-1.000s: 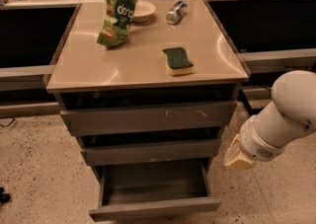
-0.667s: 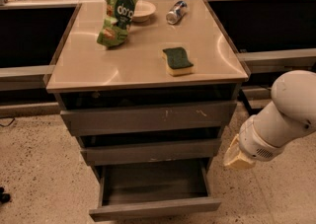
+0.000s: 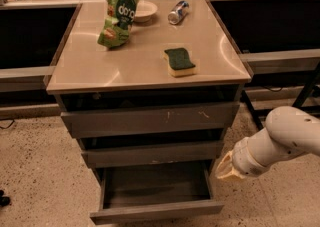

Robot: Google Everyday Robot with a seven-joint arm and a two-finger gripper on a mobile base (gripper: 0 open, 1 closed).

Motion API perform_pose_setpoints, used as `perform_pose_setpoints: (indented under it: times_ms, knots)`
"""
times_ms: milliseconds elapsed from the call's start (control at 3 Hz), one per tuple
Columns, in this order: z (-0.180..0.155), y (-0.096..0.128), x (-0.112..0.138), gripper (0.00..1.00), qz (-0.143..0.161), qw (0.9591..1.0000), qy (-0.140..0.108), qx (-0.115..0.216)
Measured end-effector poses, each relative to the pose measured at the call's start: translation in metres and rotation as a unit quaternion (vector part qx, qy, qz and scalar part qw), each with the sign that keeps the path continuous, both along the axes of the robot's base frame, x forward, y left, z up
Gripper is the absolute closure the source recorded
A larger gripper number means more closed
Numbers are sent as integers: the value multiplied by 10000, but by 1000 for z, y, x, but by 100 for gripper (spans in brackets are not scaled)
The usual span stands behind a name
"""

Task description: Close bottom drawer

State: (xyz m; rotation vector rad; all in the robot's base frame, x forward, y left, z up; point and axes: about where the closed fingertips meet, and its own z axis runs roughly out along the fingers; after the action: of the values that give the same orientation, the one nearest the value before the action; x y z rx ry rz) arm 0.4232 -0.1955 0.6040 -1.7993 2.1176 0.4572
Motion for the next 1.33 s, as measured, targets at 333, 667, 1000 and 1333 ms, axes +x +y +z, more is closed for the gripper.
perform_pose_setpoints:
  times_ms: [333,667,1000,1333]
  knots:
    - [-69,7,14,100,255,9987,5,448]
    - [-100,14,2,100,304,9973,264,621]
    - [-100,14,2,100,304,9973,264,621]
    - [-122,11,-2,100,397,9966,362,619]
